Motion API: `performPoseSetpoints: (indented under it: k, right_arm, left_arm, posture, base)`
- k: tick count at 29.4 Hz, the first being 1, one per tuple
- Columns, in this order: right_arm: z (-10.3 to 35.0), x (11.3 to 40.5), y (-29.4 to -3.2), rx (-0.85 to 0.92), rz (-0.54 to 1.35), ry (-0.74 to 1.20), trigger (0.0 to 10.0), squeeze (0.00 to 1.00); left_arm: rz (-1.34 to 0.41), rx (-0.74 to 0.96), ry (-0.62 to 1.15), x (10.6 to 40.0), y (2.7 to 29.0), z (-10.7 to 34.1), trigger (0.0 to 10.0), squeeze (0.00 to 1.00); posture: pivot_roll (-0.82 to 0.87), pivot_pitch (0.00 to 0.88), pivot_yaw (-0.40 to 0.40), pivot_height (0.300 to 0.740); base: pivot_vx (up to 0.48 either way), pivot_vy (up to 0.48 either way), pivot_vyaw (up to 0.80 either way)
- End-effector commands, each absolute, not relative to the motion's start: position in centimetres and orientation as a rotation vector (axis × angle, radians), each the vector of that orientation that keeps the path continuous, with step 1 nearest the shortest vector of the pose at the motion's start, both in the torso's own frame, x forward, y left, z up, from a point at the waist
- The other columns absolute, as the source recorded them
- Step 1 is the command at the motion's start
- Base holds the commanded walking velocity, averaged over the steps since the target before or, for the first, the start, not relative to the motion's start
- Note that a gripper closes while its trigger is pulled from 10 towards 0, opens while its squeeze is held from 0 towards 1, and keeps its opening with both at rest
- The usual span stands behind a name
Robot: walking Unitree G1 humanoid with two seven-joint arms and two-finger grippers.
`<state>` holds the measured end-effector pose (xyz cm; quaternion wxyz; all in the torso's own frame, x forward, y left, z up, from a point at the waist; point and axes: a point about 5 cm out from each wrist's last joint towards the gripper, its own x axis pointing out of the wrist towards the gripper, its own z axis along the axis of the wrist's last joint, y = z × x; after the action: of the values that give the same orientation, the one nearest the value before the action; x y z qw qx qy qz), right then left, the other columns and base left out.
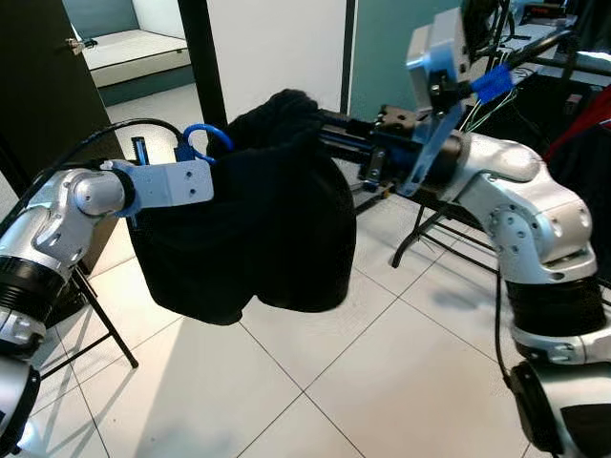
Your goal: Hang hanger
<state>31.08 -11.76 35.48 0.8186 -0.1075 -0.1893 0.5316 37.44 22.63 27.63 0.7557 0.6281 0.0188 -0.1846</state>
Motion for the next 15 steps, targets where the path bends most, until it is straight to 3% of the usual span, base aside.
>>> performPoseSetpoints:
  k: [1,6,8,12,15]
  right_arm:
    - [36.0,30.8,-12.5,-0.21,1.105,-0.437,0.0,0.0]
    - [34.8,29.6,-11.0,-0.19,1.193,-0.416,0.0,0.0]
    - [32.7,27.8,-7.9,-0.167,1.351,-0.373,0.0,0.0]
    - [30.9,26.1,-5.4,-0.15,1.462,-0.328,0.0,0.0]
    - [27.6,24.8,-3.3,-0.239,1.543,-0.233,0.0,0.0]
  left_arm:
    - [-0.332,1.38,0.073,37.3,24.4,28.3,0.0,0.0]
    - [-0.335,1.375,0.081,37.5,24.4,27.9,0.0,0.0]
    - [-0.337,1.355,0.079,37.7,24.2,27.6,0.0,0.0]
    - [-0.331,1.334,0.077,37.9,24.0,27.5,0.0,0.0]
    - [-0.303,1.296,0.066,38.1,23.9,27.8,0.0,0.0]
  posture:
    - [0.02,0.0,0.038,0.735]
    - [0.02,0.0,0.04,0.735]
    - [0.01,0.0,0.042,0.735]
    - [0.01,0.0,0.042,0.735]
    - [0.02,0.0,0.043,0.735]
  base:
    - [0.0,0.0,0.0]
    - [0.0,0.0,0.0]
    - [0.0,0.0,0.0]
    - [0.0,0.0,0.0]
    - [0.0,0.0,0.0]
